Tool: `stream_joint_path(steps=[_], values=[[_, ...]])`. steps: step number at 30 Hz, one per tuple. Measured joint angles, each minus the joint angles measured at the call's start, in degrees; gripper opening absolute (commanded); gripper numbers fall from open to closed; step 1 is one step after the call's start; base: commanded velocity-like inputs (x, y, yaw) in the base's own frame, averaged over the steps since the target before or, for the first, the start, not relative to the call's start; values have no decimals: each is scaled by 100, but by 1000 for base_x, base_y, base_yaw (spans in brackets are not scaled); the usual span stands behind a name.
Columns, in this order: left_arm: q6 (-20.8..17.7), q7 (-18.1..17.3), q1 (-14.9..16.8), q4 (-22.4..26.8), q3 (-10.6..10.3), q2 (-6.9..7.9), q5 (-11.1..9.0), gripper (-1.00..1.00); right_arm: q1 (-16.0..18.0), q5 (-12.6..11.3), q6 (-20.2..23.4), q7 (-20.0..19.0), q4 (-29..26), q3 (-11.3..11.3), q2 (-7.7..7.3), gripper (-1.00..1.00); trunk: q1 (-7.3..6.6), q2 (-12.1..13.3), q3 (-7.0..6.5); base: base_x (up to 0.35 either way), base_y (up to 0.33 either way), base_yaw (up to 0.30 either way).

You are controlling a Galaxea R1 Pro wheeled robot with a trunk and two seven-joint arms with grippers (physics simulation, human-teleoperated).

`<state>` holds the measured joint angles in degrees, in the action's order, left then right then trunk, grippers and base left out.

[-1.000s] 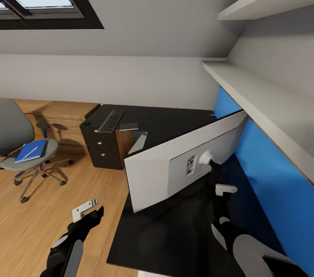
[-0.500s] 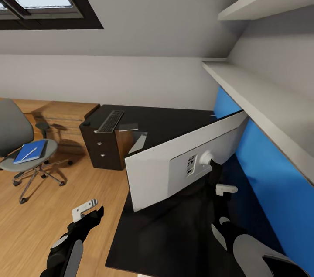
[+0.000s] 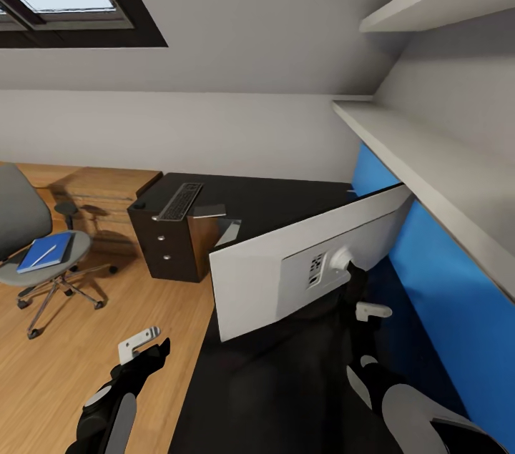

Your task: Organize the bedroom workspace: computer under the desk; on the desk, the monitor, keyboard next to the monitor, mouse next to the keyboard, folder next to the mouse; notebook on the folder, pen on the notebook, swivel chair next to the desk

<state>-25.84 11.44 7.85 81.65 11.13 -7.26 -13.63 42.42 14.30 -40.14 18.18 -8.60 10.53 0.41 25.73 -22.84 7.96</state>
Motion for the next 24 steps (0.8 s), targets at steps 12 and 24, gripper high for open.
stream_joint_path(steps=[12, 24], values=[[0, 1, 1, 0, -1, 0, 0, 100, -3, 1, 36, -7, 20, 56, 1, 100, 2, 5, 1, 0, 0, 0], [-4, 1, 1, 0, 0, 0, 1, 100, -6, 7, 33, -6, 20, 56, 1, 100, 3, 5, 1, -23, 10, 0]])
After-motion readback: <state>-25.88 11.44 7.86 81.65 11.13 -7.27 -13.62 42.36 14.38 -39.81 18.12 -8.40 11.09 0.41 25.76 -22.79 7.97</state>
